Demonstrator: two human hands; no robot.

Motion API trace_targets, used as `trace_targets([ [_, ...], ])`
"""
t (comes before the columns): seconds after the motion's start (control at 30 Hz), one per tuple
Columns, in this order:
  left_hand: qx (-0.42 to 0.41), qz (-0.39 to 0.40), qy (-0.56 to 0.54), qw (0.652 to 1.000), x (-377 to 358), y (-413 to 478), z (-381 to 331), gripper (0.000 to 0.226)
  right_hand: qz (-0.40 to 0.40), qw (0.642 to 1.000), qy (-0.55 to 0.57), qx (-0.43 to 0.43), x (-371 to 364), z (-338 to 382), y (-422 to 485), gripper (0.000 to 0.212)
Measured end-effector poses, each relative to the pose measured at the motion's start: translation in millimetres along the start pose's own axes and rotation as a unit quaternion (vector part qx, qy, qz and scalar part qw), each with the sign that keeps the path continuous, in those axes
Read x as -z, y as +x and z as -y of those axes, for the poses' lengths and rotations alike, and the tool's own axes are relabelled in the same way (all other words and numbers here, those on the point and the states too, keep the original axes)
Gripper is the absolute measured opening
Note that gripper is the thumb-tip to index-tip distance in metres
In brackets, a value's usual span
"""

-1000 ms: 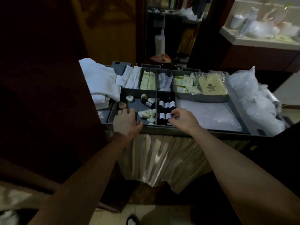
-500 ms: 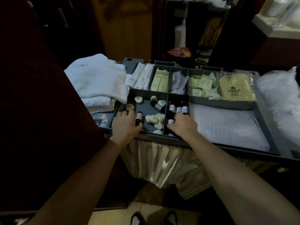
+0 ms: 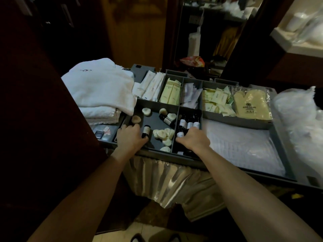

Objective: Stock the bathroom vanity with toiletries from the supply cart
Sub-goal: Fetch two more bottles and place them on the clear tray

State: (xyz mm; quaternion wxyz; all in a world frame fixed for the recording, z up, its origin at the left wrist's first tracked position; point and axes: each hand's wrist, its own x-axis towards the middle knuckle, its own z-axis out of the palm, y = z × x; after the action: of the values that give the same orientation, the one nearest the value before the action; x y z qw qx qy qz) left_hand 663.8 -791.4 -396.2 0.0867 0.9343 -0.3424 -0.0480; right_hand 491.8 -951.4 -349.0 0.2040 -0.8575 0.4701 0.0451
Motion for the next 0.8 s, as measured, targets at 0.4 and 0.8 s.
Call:
trace_targets([
  [0.4, 0.031, 0.050, 0.022, 0.998, -10.6, 21.0, -17.7, 0.042, 0.002, 0.984, 0.178, 0.013, 3.8, -12.5, 16.6, 0.039],
  [0.8, 0.064, 0.014, -0.264, 0.962, 13.5, 14.0, -6.5, 0.040, 0.028, 0.947, 0.319, 0.028, 1.9, 1.7, 8.6, 0.015],
])
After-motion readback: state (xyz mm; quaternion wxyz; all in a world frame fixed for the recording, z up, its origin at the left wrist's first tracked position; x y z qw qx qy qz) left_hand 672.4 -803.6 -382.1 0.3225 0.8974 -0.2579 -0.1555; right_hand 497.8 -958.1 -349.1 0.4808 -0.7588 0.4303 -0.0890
